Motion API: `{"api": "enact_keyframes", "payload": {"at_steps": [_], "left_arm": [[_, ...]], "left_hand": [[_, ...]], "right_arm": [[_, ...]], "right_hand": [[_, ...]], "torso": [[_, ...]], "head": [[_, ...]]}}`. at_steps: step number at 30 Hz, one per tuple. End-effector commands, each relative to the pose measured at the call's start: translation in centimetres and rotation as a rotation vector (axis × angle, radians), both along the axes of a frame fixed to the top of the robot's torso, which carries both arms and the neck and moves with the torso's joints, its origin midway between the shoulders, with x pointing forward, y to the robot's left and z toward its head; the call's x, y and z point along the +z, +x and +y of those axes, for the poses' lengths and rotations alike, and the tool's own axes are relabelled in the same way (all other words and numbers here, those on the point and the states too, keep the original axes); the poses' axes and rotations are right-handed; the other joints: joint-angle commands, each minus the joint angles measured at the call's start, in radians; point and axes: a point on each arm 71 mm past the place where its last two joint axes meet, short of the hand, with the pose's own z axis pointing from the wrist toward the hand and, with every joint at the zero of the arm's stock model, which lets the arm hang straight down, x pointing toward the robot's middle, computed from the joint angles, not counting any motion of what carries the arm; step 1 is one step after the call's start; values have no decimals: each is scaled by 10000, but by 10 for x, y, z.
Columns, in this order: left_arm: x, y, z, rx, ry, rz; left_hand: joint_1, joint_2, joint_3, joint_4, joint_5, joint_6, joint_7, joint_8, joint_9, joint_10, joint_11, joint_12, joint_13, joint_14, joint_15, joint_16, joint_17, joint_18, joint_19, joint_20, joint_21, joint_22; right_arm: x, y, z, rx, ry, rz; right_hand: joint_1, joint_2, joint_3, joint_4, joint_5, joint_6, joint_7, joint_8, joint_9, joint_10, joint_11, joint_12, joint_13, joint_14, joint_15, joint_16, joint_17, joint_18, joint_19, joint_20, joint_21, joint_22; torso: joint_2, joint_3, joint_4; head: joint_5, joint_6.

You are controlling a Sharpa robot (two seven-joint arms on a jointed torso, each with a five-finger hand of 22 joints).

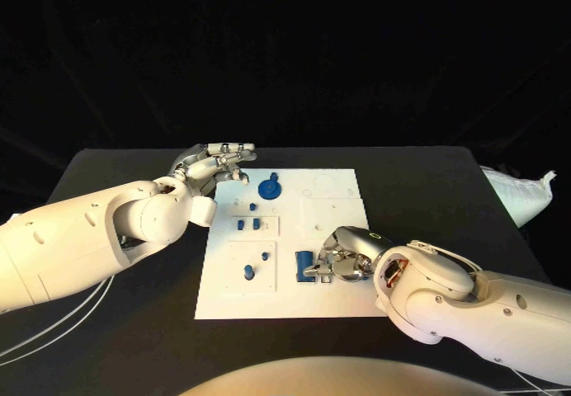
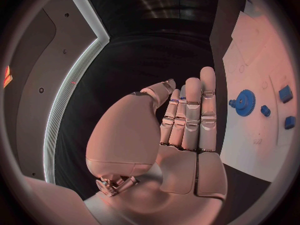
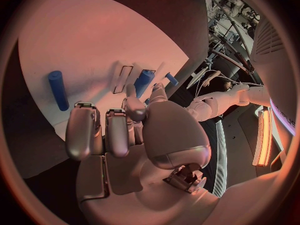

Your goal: Assemble the parts on the task board

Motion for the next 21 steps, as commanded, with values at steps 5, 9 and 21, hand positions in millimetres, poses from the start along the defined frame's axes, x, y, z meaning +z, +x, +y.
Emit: {"api": "enact_keyframes", "payload": {"at_steps": [5,9,21], "left_arm": [[1,-1,-3,-206,-105,-70],[1,-1,-3,-212,-108,-68],[0,-1,-1,-160,-81,-49]], "left_hand": [[-48,17,-7,-33,-9,-48,-3,35,-3,-58,21,35,-13,-52,-19,32,-9,194,-79,-20,-59,8],[-48,17,-7,-33,-9,-48,-3,35,-3,-58,21,35,-13,-52,-19,32,-9,194,-79,-20,-59,8],[-48,17,-7,-33,-9,-48,-3,35,-3,-58,21,35,-13,-52,-19,32,-9,194,-79,-20,-59,8]], "right_arm": [[-1,1,4,390,-520,-276],[-2,3,4,382,-569,-392],[12,1,-28,-412,-372,-711]], "right_hand": [[969,187,359,-558,-57,30,-64,125,117,49,-69,-15,108,561,-82,0,53,-44,-20,-57,-5,68],[1265,294,546,-751,-251,22,-79,131,158,57,-85,-36,124,562,-96,3,59,-43,-20,-69,-9,65],[904,363,562,-503,264,-63,-33,59,199,40,-46,-162,100,547,-67,-39,-7,-43,-32,-45,-35,39]], "torso": [[-8,-12,14],[-3,-4,21],[-35,-11,-51]], "head": [[-20,-36],[-21,-29],[-193,34]]}}
